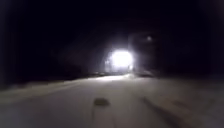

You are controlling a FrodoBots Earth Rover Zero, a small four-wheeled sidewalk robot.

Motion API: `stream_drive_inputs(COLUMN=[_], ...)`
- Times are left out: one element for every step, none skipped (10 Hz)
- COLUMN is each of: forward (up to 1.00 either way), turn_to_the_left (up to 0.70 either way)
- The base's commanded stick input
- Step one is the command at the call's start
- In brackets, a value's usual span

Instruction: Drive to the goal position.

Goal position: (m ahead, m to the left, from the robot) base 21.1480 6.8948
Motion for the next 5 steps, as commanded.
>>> stream_drive_inputs(forward=[0.85,0.85,0.85,0.85,0.85], turn_to_the_left=[0.00,0.00,0.00,0.00,0.00])
